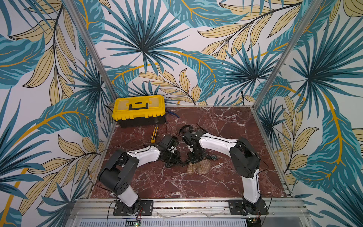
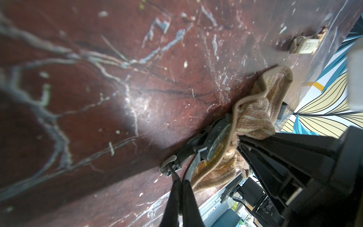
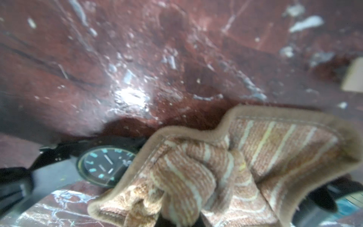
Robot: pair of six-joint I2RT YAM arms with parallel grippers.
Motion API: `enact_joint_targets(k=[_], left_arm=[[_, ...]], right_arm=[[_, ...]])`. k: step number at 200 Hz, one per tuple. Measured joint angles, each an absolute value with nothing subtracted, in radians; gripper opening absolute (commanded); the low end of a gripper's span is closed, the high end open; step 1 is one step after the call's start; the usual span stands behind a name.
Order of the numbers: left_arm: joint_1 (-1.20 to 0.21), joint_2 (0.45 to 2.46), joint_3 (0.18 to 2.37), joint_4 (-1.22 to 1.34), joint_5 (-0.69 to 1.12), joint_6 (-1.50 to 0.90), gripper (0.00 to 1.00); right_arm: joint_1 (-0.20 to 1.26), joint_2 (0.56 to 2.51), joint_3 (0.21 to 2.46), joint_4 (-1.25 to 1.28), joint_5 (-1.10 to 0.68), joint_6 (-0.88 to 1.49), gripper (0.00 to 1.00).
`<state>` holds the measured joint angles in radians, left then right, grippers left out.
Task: Wipe the watch dial
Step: Wipe the dirt from the watch dial, then move the watch to the center of the board.
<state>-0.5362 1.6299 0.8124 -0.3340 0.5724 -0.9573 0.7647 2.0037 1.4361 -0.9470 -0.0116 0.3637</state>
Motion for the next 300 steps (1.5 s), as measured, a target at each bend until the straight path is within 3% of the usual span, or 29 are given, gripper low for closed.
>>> enact_joint_targets(k=[82,179,242,267,300], left_arm=[[-0.536,1.688,0.931,-0.42,0.563,-0.901,0.0],[-0.543,1.974,1.255,-0.473,0.591,-0.859,0.0],[-0.564,1.99,1.317,-0.52,0.565,-0.838,0.36],[-0.568,1.96,1.316,-0.539,0.557,-0.836,0.42],[-0.569,1.911,1.316,-0.548,0.549,-0.833,0.43]], right_arm=[[0.767,1.613,1.36,-0.956,0.008,0.386,0.0],[0.713,1.404,1.198,-1.031,0.062,0.439,0.0],[0.712,1.5,1.181,-1.005,0.018,0.447,0.0],[0.712,1.581,1.238,-0.989,0.01,0.433,0.0],[0.708,1.665,1.331,-0.97,0.006,0.418,0.0]])
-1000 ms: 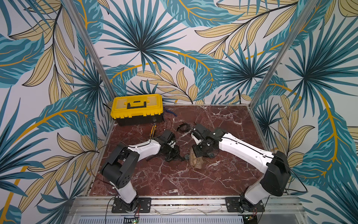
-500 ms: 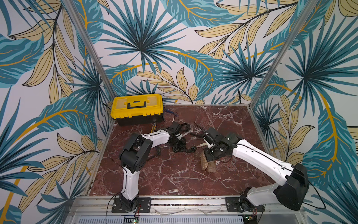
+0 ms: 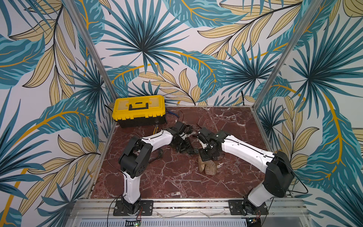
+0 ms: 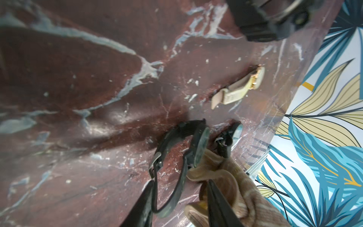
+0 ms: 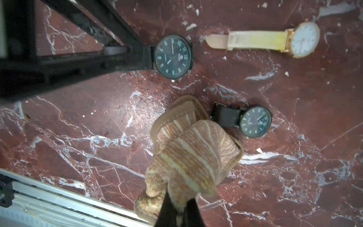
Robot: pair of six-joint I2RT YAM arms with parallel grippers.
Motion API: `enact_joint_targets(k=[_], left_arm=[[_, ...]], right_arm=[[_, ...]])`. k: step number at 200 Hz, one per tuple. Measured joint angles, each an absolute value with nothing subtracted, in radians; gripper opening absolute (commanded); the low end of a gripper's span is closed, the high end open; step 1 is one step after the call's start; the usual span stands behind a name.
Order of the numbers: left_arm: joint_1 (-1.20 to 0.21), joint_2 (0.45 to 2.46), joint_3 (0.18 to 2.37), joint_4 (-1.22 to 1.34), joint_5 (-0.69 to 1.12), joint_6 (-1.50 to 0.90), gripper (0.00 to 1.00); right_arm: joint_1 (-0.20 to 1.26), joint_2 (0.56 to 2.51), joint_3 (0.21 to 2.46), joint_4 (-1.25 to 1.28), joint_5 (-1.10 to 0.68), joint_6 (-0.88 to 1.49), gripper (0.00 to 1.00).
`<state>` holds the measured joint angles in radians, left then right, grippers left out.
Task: Wipe the watch dial
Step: Move the watch to the center of the board.
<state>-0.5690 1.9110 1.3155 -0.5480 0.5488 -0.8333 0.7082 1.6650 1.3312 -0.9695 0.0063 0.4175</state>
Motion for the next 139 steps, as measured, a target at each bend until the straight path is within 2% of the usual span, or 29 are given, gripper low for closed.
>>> enact_joint_targets(k=[35,73,139], left_arm=[[-0.569,1.907,1.316,-0.556,0.546,-0.83,0.42],[-0.569,1.912,1.316,-0.559,0.547,-0.82,0.42],[-0.569,1.945,1.316,-0.566,0.553,-0.817,0.43]], right_arm=[[0.686,1.742,1.43,-0.96,0.002,0.41,0.0],[0.636,1.792,1.436,-0.912,-0.029,0.41,0.0],[0.619,2.0,1.523,-0.865,-0.115,0.377,0.0]])
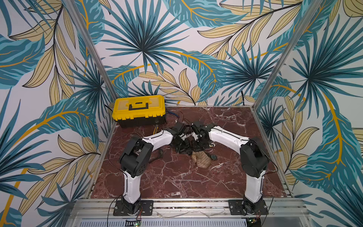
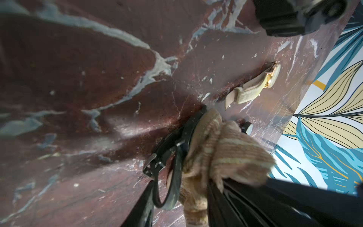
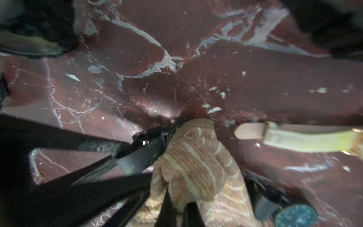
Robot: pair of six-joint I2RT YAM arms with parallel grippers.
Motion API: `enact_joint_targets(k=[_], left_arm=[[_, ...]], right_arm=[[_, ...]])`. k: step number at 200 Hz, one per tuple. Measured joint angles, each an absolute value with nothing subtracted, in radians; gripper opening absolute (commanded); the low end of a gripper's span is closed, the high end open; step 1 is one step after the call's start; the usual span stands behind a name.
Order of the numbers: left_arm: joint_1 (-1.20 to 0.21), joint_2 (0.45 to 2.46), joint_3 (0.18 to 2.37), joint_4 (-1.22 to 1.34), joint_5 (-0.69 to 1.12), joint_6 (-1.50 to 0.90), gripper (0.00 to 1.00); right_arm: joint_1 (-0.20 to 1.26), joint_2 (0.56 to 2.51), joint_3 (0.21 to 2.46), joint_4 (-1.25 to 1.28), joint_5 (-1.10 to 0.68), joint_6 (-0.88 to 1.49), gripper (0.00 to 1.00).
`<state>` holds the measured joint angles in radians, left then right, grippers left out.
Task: Wipe the watch dial
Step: Move the watch to the center of the board.
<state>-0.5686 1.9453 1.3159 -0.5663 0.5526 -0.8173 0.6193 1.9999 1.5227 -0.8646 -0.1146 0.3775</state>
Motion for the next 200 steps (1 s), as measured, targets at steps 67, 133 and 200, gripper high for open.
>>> enact_joint_targets(k=[67,133,200], left_arm=[[-0.546,1.915,1.273,-0.567,0.554,-0.818,0.5],[-0.501,1.743,1.187,-0.586,0.532,-0.814,0.53],[-0.387,1.662,1.183,-0.66,0.459,-0.768,0.53]], right_arm=[[0.571,2.046,1.554,-0.889,-0.154,0.388,0.0],[0.572,2.049,1.557,-0.897,-0.13,0.388,0.0],[0.582,1.85,1.495,-0.944,-0.048,0.393,0.0]])
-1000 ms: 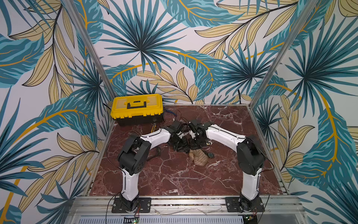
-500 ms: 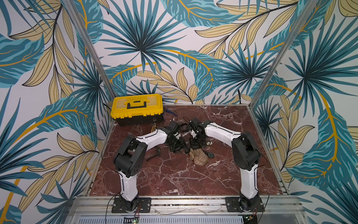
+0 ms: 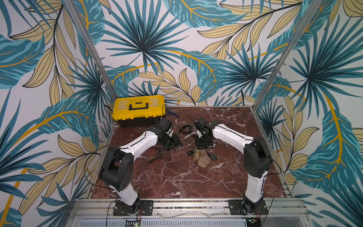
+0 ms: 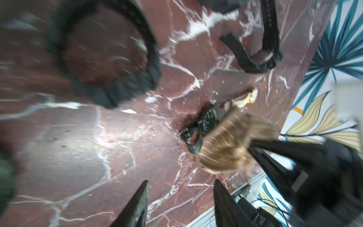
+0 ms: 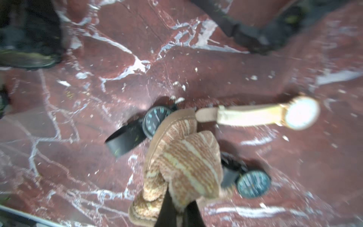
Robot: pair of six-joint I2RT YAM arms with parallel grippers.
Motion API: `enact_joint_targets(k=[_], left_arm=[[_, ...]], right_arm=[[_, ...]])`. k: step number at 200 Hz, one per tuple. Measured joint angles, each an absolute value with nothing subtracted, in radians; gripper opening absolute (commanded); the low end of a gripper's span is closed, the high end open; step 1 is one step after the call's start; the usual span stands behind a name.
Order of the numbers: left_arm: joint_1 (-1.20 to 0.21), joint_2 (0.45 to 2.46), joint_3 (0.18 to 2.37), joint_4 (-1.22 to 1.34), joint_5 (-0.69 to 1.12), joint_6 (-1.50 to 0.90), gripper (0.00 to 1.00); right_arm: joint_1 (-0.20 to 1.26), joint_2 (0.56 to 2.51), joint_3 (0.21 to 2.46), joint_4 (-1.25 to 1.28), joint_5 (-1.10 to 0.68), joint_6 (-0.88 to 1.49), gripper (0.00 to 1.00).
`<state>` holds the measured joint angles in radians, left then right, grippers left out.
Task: Wipe the watch dial
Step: Move the watch to the center of the board.
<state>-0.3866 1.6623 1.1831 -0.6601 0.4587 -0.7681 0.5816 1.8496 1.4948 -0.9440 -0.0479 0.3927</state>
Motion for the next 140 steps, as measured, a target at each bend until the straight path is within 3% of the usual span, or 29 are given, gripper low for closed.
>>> enact_joint_targets(k=[100,140], left_arm=[[-0.266,1.814,1.389,-0.748,0.357,-0.676,0.54],[-0.26,1.914,1.441,-0.76,0.353,-0.67,0.54]], right_arm=[[0.636,1.484,1.309,-1.008,0.0,0.447,0.0],[0.636,1.433,1.272,-1.018,-0.009,0.453,0.0]])
